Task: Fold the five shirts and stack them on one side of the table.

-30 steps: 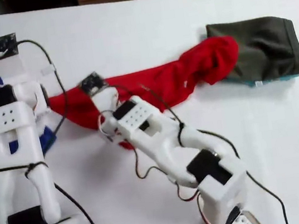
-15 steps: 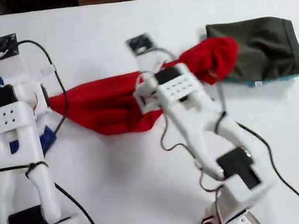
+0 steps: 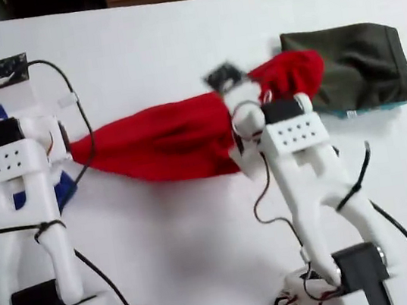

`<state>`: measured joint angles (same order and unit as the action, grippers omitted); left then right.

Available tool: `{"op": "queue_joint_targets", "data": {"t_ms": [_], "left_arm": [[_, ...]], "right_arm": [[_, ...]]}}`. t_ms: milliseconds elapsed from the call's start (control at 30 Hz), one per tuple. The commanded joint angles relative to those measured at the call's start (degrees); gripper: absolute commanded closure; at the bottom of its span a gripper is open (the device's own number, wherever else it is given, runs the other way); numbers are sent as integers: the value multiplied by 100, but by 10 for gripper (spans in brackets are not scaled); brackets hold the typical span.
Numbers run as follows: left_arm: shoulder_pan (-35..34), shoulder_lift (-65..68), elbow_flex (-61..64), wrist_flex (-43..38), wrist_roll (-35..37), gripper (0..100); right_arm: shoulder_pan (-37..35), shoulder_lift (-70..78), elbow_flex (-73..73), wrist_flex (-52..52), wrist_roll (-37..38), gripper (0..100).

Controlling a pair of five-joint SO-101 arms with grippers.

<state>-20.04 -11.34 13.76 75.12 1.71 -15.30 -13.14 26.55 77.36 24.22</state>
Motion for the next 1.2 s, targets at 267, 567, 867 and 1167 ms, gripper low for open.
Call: {"op": "queue_joint_targets", "data": {"t_ms": [267,567,867,1167], "left_arm": [[-53,-35,453,-132,18,974],[-53,-35,453,-123,18,973],[-53,-35,418,-132,18,973],[-88,-88,224,44,9,973]], "right_arm": [[40,-1727,1547,338,2321,980],[796,-2774,1582,418,2470,962],[1077,-2835,1389,822,2479,612],[989,-2563,1231,-1930,132,667]]}}
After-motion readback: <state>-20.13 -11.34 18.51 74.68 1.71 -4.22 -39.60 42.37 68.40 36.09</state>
